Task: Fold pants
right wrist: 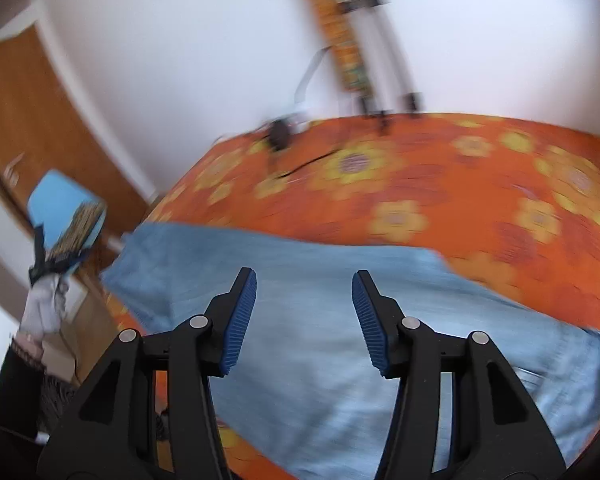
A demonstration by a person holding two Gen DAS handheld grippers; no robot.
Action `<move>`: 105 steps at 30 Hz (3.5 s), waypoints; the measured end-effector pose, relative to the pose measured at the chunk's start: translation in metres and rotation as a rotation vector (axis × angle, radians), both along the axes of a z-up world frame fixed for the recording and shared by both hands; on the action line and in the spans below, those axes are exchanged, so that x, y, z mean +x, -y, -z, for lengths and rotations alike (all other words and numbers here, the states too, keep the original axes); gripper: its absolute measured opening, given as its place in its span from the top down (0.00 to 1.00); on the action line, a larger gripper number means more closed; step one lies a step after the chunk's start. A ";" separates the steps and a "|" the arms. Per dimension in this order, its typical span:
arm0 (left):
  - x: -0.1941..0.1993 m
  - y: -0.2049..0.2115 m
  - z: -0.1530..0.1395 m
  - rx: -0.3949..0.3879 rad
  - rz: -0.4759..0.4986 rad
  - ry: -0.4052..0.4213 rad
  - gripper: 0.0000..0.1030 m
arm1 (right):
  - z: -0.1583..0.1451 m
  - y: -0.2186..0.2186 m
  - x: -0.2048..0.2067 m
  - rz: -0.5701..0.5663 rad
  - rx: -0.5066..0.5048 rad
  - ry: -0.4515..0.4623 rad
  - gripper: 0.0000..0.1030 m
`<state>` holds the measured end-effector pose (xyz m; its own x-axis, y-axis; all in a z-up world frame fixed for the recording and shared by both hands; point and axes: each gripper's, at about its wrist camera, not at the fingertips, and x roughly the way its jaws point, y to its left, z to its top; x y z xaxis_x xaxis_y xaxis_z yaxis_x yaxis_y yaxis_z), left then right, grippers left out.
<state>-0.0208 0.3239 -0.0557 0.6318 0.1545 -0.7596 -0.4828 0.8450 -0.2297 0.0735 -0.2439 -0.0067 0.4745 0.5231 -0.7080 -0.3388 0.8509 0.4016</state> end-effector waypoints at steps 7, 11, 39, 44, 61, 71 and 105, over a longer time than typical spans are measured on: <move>-0.020 -0.071 0.030 -0.154 -0.132 -0.006 0.60 | 0.003 -0.127 0.012 -0.260 -0.087 -0.035 0.49; -0.026 -0.084 0.043 -0.185 -0.128 -0.018 0.60 | -0.003 -0.208 0.024 -0.404 -0.129 -0.031 0.49; -0.006 -0.083 0.079 -0.127 -0.041 -0.106 0.60 | 0.111 -0.662 0.157 -0.859 -0.234 -0.127 0.63; -0.007 -0.091 0.089 -0.174 -0.051 -0.110 0.60 | 0.131 -0.681 0.158 -0.877 -0.264 -0.123 0.63; 0.003 -0.081 0.090 -0.107 -0.040 -0.153 0.60 | 0.132 -0.661 0.153 -0.863 -0.328 -0.025 0.98; 0.002 -0.081 0.090 -0.069 -0.041 -0.163 0.71 | 0.140 -0.652 0.177 -0.749 -0.308 -0.060 1.00; 0.014 -0.066 0.090 0.047 -0.025 -0.242 0.72 | 0.118 -0.682 0.168 -0.738 -0.260 -0.034 0.79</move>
<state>-0.0069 0.3900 -0.1458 0.4281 0.2067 -0.8797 -0.5403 0.8389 -0.0658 0.2412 0.4380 -0.1244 0.0449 0.5100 -0.8590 -0.8444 0.4788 0.2401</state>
